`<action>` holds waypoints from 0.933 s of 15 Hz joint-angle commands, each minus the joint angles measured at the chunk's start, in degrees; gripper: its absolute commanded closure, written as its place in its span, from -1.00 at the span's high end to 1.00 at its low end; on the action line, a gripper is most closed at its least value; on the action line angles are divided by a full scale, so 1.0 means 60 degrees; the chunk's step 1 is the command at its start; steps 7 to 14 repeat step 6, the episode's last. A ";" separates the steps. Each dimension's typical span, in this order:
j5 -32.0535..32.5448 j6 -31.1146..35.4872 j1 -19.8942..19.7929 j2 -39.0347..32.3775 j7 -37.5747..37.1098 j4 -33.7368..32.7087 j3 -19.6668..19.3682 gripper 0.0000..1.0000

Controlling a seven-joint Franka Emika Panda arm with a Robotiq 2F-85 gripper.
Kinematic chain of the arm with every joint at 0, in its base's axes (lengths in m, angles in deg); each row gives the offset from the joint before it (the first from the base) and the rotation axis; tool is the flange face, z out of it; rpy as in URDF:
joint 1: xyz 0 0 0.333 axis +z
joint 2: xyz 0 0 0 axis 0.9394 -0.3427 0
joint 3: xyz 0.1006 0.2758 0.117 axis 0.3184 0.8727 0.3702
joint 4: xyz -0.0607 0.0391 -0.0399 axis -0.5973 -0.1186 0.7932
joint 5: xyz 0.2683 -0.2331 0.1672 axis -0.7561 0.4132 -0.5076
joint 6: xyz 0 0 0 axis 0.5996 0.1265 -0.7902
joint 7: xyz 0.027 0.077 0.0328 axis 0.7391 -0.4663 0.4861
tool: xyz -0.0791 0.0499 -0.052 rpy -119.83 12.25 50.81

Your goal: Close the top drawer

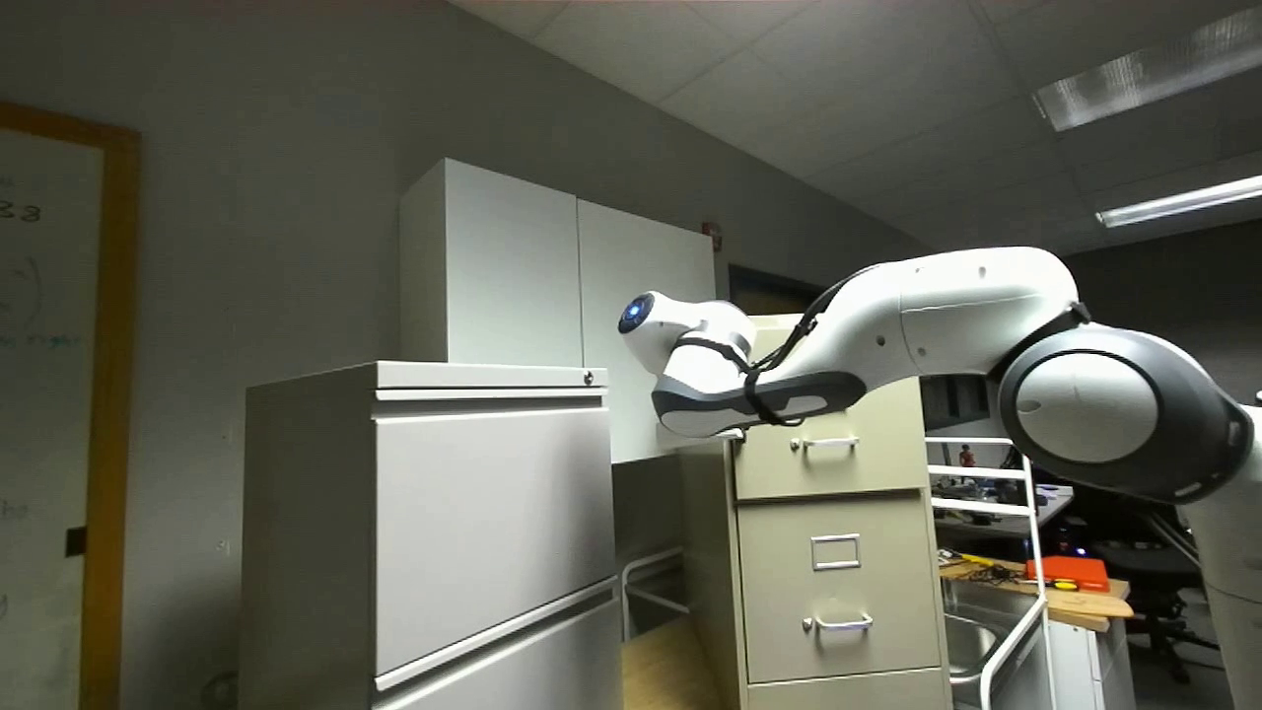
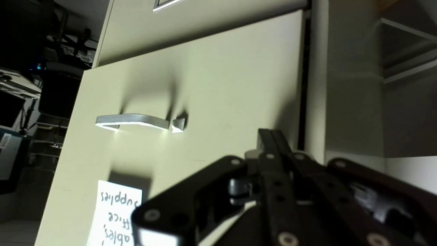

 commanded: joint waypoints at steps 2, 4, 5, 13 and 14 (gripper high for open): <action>0.0108 0.1002 0.0098 -0.1774 0.0366 -0.2283 -0.0450 -1.00; 0.0055 0.0865 0.0129 -0.2024 0.0418 -0.2665 -0.0518 -1.00; 0.0086 0.0830 -0.0070 -0.2113 0.0426 -0.2759 -0.0323 -1.00; 0.0074 0.0753 -0.0073 -0.2208 0.0440 -0.2870 -0.0319 -1.00; 0.0074 0.0753 -0.0073 -0.2208 0.0440 -0.2870 -0.0319 -1.00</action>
